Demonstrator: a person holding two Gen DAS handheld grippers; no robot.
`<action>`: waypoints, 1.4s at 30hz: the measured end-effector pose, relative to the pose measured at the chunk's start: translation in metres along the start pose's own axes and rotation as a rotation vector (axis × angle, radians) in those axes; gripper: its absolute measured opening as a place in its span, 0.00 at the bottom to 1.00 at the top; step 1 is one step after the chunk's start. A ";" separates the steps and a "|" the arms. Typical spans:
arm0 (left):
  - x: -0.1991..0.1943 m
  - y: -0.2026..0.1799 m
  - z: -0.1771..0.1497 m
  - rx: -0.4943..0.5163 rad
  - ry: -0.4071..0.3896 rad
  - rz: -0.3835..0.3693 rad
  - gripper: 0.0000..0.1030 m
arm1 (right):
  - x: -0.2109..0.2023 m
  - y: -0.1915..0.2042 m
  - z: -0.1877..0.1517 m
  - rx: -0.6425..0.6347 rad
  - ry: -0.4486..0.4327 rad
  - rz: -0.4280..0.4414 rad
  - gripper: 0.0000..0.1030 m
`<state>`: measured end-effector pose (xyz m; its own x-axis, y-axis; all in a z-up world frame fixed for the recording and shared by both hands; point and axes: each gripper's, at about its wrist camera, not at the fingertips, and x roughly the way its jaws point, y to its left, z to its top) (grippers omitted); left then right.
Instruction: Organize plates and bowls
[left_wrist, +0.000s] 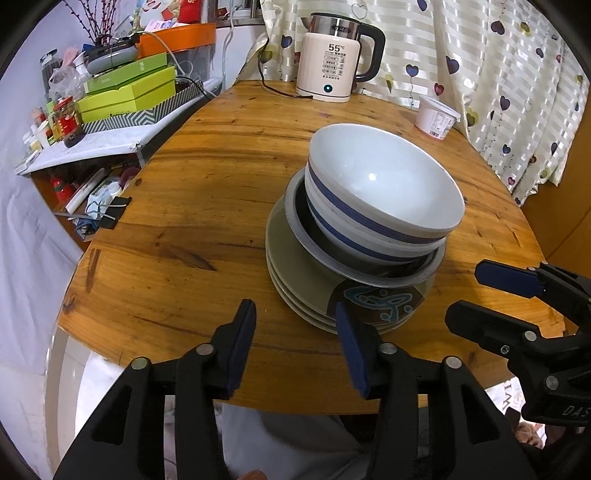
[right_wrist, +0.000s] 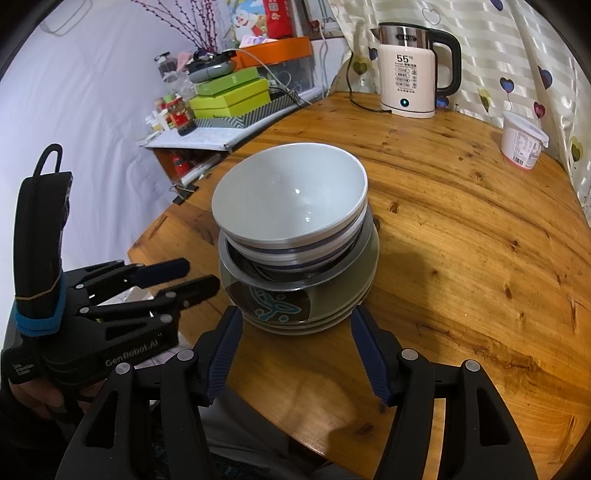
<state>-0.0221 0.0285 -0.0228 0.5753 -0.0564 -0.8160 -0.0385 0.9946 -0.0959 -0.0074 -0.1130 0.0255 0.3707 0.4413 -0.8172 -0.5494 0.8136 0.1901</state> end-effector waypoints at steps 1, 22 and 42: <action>0.000 0.000 0.000 0.001 -0.001 0.000 0.45 | 0.000 0.000 0.000 0.000 0.000 0.000 0.60; -0.006 -0.002 -0.003 0.032 -0.020 0.020 0.45 | -0.006 0.001 0.000 0.000 -0.007 -0.001 0.61; -0.010 -0.006 -0.004 0.046 -0.023 0.016 0.45 | -0.006 0.004 -0.001 -0.007 -0.007 -0.017 0.61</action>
<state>-0.0307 0.0224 -0.0165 0.5935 -0.0391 -0.8039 -0.0106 0.9984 -0.0564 -0.0127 -0.1129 0.0304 0.3854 0.4306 -0.8161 -0.5483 0.8182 0.1728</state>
